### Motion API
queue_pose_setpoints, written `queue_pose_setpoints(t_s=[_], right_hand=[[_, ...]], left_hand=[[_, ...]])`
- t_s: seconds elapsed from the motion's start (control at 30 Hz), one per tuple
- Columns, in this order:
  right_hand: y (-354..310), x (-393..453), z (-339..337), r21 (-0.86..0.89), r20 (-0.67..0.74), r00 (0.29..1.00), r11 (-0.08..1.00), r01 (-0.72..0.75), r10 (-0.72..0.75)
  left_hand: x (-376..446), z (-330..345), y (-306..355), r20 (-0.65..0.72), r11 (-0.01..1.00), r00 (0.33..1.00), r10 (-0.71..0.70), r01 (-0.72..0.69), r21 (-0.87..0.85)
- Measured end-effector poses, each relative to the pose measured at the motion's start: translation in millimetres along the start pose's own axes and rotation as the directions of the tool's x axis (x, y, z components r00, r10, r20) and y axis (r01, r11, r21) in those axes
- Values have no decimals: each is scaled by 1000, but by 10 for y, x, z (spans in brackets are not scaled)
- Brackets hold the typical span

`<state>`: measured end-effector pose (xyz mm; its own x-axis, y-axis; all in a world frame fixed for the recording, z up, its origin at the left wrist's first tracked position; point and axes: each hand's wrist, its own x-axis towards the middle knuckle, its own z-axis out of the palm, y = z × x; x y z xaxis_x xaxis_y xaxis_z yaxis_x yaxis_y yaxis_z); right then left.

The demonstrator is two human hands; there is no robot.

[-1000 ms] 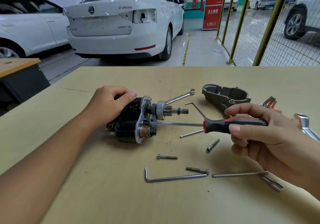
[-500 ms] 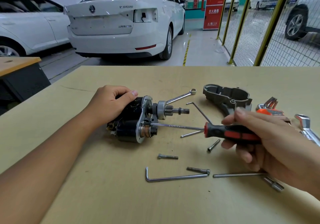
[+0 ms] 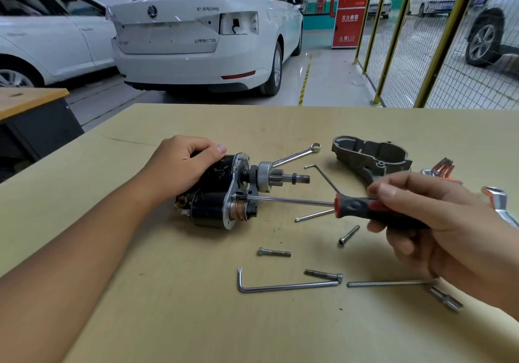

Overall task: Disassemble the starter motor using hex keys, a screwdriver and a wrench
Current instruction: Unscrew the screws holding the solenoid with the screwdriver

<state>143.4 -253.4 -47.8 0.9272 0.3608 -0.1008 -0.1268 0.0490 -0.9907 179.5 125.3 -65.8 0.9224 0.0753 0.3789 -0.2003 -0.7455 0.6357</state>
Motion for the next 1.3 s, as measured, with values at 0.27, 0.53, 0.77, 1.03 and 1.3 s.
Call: queue_pose_setpoints(t_s=[0.27,0.53,0.77,1.03,1.3], right_hand=[[-31,-53,88,-53,35,996,995,-86,88],[12,-20,14,-44,3,998,997,62,-62],[-8,-22,40,-38,18,1000,999,13,-13],[22,-20,30,-25,23,1000,1000,11,-10],[-27,18,-35,-14,2,997,997,80,-80]], left_hand=[[4,-6,6,12,1000,1000,-9,9,11],[0,-8,7,21,1000,1000,-7,6,16],[5,-4,-5,22,1000,1000,-15,15,16],[1,-4,5,22,1000,1000,-14,14,21],[2,0,-1,29,1000,1000,-10,10,15]])
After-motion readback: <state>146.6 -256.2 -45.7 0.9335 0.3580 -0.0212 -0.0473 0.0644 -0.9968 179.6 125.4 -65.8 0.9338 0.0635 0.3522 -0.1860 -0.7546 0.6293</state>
